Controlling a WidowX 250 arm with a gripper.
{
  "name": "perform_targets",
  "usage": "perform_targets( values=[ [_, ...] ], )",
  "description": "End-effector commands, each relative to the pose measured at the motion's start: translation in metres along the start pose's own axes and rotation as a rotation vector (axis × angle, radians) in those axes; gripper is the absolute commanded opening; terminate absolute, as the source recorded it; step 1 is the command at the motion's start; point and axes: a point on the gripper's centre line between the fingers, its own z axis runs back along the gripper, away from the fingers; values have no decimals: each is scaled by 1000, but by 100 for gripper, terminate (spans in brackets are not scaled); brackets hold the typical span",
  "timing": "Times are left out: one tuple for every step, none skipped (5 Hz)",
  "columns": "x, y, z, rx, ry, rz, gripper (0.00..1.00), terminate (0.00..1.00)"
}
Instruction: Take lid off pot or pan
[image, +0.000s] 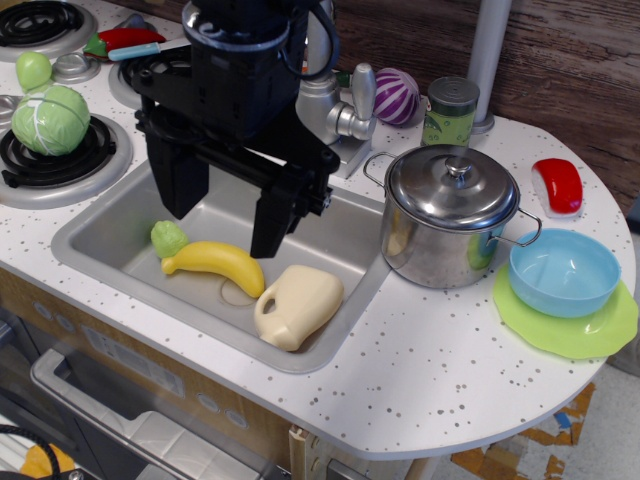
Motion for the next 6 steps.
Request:
perform_targets(
  values=[
    [0,0,0,0,0,0,100,0],
    [35,-12,13,-1,-9,-29,100,0],
    [74,-31,20,-2,-38,-36,100,0],
    [109,-44,24,-15,-67,-53,100,0],
    [136,-60,15,0,-120,-82,100,0],
    [154,-69,10,-19,-144,-107,100,0]
  ],
)
